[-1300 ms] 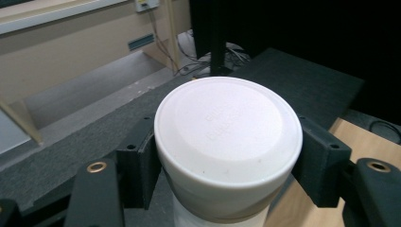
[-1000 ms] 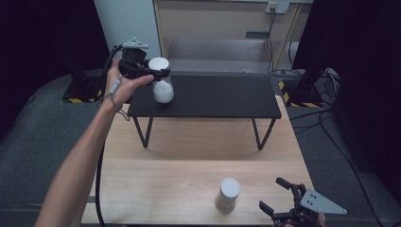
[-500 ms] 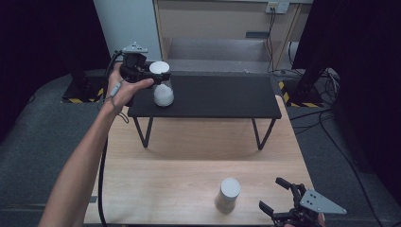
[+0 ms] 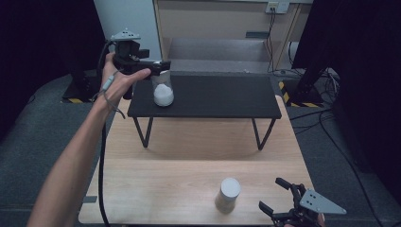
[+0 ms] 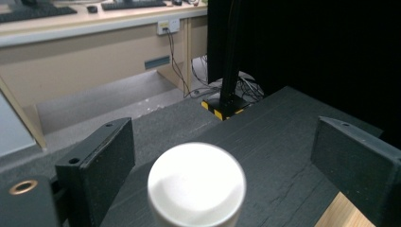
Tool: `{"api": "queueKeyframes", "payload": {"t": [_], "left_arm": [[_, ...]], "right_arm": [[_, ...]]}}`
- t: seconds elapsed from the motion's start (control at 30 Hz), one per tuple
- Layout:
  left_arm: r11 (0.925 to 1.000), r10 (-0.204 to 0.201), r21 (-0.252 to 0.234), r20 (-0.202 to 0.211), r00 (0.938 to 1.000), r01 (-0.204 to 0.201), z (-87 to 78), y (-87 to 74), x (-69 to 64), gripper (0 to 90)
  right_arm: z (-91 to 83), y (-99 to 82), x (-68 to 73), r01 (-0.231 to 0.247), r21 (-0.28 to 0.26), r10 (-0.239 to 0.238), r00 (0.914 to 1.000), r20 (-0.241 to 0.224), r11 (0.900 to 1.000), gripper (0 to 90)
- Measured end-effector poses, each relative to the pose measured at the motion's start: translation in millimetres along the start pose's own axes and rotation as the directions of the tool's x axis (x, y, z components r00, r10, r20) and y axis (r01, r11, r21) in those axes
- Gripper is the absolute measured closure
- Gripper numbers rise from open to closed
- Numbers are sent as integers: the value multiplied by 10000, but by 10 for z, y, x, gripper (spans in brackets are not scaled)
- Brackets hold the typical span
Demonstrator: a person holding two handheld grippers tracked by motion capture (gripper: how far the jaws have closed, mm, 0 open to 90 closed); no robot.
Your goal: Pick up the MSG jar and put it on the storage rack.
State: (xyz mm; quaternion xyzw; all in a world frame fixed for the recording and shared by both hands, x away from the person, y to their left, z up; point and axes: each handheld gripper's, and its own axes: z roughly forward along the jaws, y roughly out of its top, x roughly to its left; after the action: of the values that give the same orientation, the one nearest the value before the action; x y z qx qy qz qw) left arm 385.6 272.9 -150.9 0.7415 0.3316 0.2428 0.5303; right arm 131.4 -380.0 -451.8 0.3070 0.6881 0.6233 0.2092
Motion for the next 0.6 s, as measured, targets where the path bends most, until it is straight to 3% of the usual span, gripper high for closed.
{"api": "queueKeyframes", "payload": {"t": [0.2,0.27,0.6], "left_arm": [[9993,162,-346,311,9994,-151,-141,-21,-65,62],[9980,242,-592,450,9987,-216,-214,-87,-78,64],[9943,621,-923,1039,9926,-525,-587,-408,-91,64]], "right_arm": [[-4,2,4,6,-4,-6,10000,-4,10000,14],[-1,3,3,13,9,-13,10000,-31,10000,14],[14,9,-2,50,47,-49,9999,-101,10000,15]]}}
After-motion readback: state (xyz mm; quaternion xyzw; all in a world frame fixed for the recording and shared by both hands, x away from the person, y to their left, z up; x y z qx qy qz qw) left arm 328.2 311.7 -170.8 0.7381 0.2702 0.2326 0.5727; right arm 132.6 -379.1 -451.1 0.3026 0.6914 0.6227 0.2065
